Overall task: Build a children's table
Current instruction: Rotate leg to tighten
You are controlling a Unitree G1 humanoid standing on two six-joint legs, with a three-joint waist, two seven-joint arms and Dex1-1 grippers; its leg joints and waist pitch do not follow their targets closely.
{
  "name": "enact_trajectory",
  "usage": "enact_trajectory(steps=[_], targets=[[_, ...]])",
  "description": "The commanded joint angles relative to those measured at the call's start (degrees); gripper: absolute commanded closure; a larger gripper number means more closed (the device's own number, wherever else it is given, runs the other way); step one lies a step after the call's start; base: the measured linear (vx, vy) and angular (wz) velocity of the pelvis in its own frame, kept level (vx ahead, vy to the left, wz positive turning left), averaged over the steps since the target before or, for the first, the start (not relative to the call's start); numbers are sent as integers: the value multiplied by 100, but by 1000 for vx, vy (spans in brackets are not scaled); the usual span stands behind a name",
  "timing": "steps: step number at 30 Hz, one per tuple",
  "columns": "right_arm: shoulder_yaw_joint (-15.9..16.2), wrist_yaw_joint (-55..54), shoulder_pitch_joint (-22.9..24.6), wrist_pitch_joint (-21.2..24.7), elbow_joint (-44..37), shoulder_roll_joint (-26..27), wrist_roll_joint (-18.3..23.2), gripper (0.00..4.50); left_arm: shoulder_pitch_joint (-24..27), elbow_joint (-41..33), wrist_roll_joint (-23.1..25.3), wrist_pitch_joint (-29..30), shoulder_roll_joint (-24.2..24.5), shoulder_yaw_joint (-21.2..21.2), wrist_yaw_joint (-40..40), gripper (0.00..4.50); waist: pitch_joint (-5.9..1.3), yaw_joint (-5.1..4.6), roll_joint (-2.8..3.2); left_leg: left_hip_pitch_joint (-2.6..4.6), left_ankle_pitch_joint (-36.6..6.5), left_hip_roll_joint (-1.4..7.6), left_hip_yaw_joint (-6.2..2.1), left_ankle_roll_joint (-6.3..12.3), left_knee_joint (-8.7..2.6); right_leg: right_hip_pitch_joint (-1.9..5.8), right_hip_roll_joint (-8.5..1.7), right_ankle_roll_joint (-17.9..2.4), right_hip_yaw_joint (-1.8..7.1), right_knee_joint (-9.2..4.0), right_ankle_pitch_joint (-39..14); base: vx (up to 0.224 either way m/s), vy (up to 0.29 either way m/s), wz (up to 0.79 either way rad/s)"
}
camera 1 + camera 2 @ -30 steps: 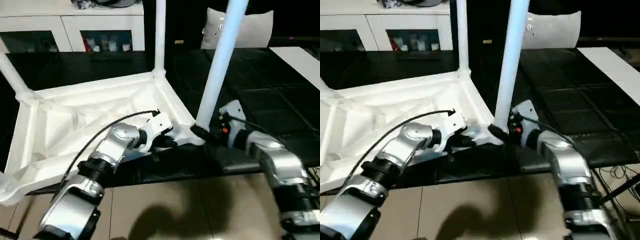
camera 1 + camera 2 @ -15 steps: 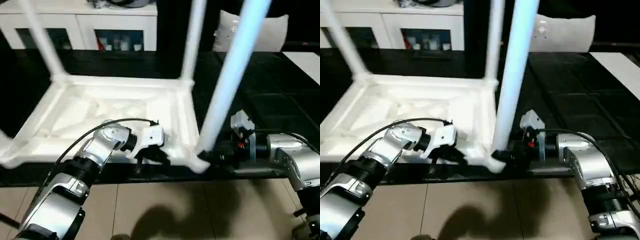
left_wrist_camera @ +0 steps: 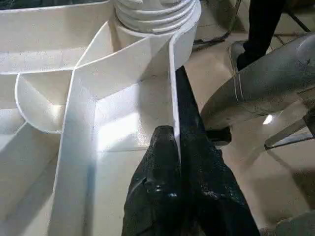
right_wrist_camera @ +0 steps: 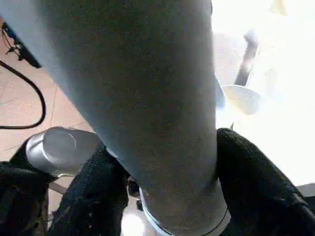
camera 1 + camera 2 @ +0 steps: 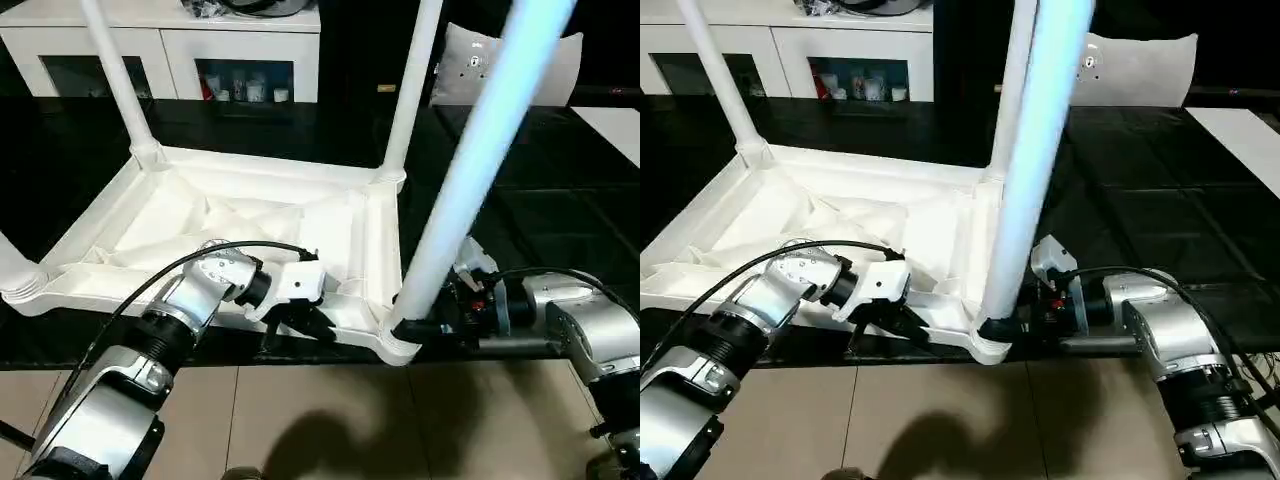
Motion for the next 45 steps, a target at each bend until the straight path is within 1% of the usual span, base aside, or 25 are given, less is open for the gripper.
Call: enact_trajectory(steps=[1, 3, 6, 7, 9, 10, 11, 13, 14, 15, 16, 19, 21, 24, 25, 26, 27, 30, 31, 34, 35, 38, 40, 42, 45], targets=[[-30, 85, 22, 122, -55, -19, 168, 219, -55, -14, -69, 9, -107, -23, -91, 450, -402, -19, -62, -1, -761, 118, 43, 377, -345, 341, -279, -1421, 217, -350, -682, 0, 0, 0], [-83, 4, 56, 189, -89, 34, 232, 227, -59, -28, -127, 144, -150, 27, -70, 450, -401, -15, -80, -2, -745, 116, 46, 368, -345, 347, -279, -1418, 218, -346, -694, 0, 0, 0], [-250, -408, 102, 349, -223, 231, 330, 234, -45, -63, -166, 395, -215, 111, 102, 450, -393, -19, -42, -5, -816, 112, 39, 341, -351, 339, -284, -1374, 219, -367, -837, 0, 0, 0], [-406, -1036, 88, 420, -248, 489, 258, 235, -27, -88, -131, 645, -283, 171, 378, 450, -385, -36, -28, -5, -877, 106, 32, 257, -366, 333, -285, -1315, 220, -381, -988, 0, 0, 0], [-418, -1107, 84, 429, -249, 516, 242, 238, -26, -89, -124, 669, -289, 171, 414, 450, -366, -80, -54, -7, -1024, 86, 25, 154, -393, 340, -282, -1180, 208, -429, -1371, 0, 0, 0], [-458, -1409, 54, 438, -222, 620, 150, 238, -31, -66, -100, 729, -335, 204, 588, 450, -367, -89, -59, -15, -1058, 81, 19, 137, -399, 351, -282, -1124, 200, -439, -1513, 0, 0, 0], [-560, -2056, -25, 591, -159, 848, 1, 239, -61, -7, -54, 893, -477, 309, 1055, 450, -367, -102, -14, 1, -1118, 84, 17, 92, -405, 327, -287, -1047, 208, -469, -1673, 0, 0, 0], [-691, -2916, -110, 840, -128, 1175, -170, 239, -134, 101, -21, 1221, -737, 512, 1812, 450, -364, -165, -8, -7, -1121, 71, 0, -19, -424, 329, -275, -990, 203, -471, -1745, 0, 0, 0], [-691, -2916, -110, 840, -128, 1175, -170, 240, -134, 101, -21, 1221, -737, 512, 1812, 450, -363, -202, -19, -11, -1104, 58, 11, -54, -420, 325, -262, -972, 204, -473, -1749, 0, 0, 0], [-804, -3510, -169, 1030, -118, 1421, -262, 241, -211, 205, -30, 1488, -953, 677, 2361, 450, -381, -228, -38, -12, -1066, 53, -2, -60, -417, 349, -268, -944, 197, -481, -1743, 0, 0, 0], [-881, -3881, -214, 1108, -95, 1571, -353, 241, -240, 246, -37, 1630, -1070, 766, 2645, 450, -389, -275, -18, -10, -929, 44, 11, -66, -403, 324, -253, -1020, 209, -465, -1466, 0, 0, 0], [-1019, -4490, -285, 1131, -40, 1797, -505, 244, -262, 267, -37, 1793, -1221, 874, 2991, 450, -415, -311, -21, -35, -724, 34, 12, 0, -385, 350, -248, -1108, 211, -429, -1043, 0, 0, 0], [-1245, -5391, -406, 989, 183, 2120, -654, 244, -288, 278, 6, 1950, -1446, 990, 3574, 450, -422, -325, -19, -37, -563, 25, 24, 79, -371, 353, -234, -1189, 215, -403, -670, 0, 0, 0], [-1375, -5945, -416, 597, 357, 2345, -815, 244, -313, 282, 37, 2056, -1657, 1123, 4024, 450, -428, -326, 16, -32, -521, 25, 32, 139, -370, 355, -236, -1221, 210, -411, -610, 0, 0, 0], [-1431, -5980, -393, 445, 354, 2411, -790, 244, -314, 270, 70, 2069, -1682, 1122, 4084, 450, -423, -327, 16, -30, -539, 28, 31, 166, -373, 359, -232, -1228, 207, -414, -575, 0, 0, 0], [-1454, -5981, -382, 418, 339, 2436, -772, 211, -312, 261, 84, 2076, -1686, 1117, 4101, 450, -429, -328, 18, -27, -547, 32, 32, 196, -370, 364, -231, -1246, 210, -405, -492, 0, 0, 0], [-1569, -5817, -317, 522, 195, 2510, -548, 178, -300, 239, 120, 2017, -1673, 1084, 4096, 450, -422, -330, 18, -30, -559, 25, 37, 260, -370, 370, -225, -1269, 214, -409, -419, 0, 0, 0], [-1510, -5516, -205, 528, -19, 2418, -456, 172, -260, 195, 151, 1904, -1606, 994, 3975, 450, -413, -320, 18, -37, -562, 32, 31, 347, -374, 382, -231, -1274, 210, -406, -360, 0, 0, 0], [-1500, -5480, -194, 527, -35, 2399, -452, 143, -254, 189, 156, 1885, -1595, 982, 3954, 450, -414, -318, 16, -30, -603, 33, 34, 356, -372, 385, -233, -1261, 207, -416, -431, 0, 0, 0], [-1413, -5088, -112, 463, -127, 2136, -424, 131, -187, 137, 203, 1696, -1443, 830, 3685, 450, -396, -319, 28, -35, -745, 33, 29, 331, -385, 383, -243, -1172, 205, -456, -787, 0, 0, 0], [-1305, -4770, -61, 332, -153, 1896, -433, 99, -154, 124, 235, 1587, -1332, 735, 3474, 450, -399, -315, 19, -29, -741, 38, 31, 320, -383, 380, -246, -1148, 209, -462, -825, 0, 0, 0], [-1219, -4450, -11, 227, -180, 1682, -453, 99, -139, 132, 264, 1495, -1223, 645, 3268, 450, -400, -318, 19, -39, -703, 38, 35, 337, -375, 382, -242, -1175, 209, -455, -746, 0, 0, 0], [-1024, -3686, 56, 83, -212, 1206, -468, 95, -157, 246, 360, 1152, -936, 435, 2727, 450, -407, -299, 12, -36, -712, 43, 31, 380, -369, 390, -246, -1204, 206, -449, -731, 0, 0, 0], [-949, -3396, 50, 122, -206, 1013, -462, 74, -171, 302, 382, 927, -806, 350, 2459, 450, -403, -305, 20, -42, -669, 52, 33, 417, -364, 380, -241, -1259, 213, -423, -566, 0, 0, 0], [-767, -3025, 28, -4, -149, 751, -578, 53, -187, 344, 378, 669, -643, 230, 2047, 450, -401, -289, 15, -32, -706, 57, 38, 432, -361, 373, -252, -1300, 209, -426, -641, 0, 0, 0]])
